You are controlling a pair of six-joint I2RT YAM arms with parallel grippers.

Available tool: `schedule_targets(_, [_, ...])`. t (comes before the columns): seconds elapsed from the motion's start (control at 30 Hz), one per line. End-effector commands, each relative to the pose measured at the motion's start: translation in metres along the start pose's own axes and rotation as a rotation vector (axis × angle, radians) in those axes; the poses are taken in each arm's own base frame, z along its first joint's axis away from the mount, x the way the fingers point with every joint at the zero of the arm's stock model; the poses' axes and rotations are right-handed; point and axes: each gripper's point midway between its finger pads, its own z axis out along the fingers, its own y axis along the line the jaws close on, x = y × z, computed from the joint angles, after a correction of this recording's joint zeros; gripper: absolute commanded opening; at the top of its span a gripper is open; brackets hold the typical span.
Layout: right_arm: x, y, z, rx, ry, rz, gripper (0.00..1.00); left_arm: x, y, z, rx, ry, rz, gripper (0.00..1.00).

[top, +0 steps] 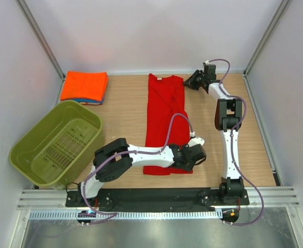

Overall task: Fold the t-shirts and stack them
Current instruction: Fold the tshirt

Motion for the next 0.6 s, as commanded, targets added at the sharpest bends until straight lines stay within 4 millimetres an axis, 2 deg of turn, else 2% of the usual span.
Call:
schedule_targets(0.0, [-0.008,0.004,0.007,-0.001,-0.037,-0.007,0.08,0.02,0.003,-0.007,0.016,0.042,-0.073,0.41])
schedule_targets(0.07, [-0.016,0.004,0.007,0.007,-0.068,-0.017,0.01,0.028,0.005,-0.007,0.017,0.061,-0.097,0.41])
schedule_targets(0.23, [-0.042,0.012,0.001,-0.023,-0.136,-0.048,0.01,0.041,0.0,-0.008,0.038,0.077,-0.122,0.4])
schedule_targets(0.33, [-0.048,0.014,0.0,-0.023,-0.15,-0.08,0.01,0.042,-0.009,-0.011,0.06,0.073,-0.128,0.4])
schedule_targets(0.57, [-0.066,0.001,-0.008,0.055,-0.197,-0.158,0.01,0.049,-0.013,-0.011,0.075,0.089,-0.143,0.4])
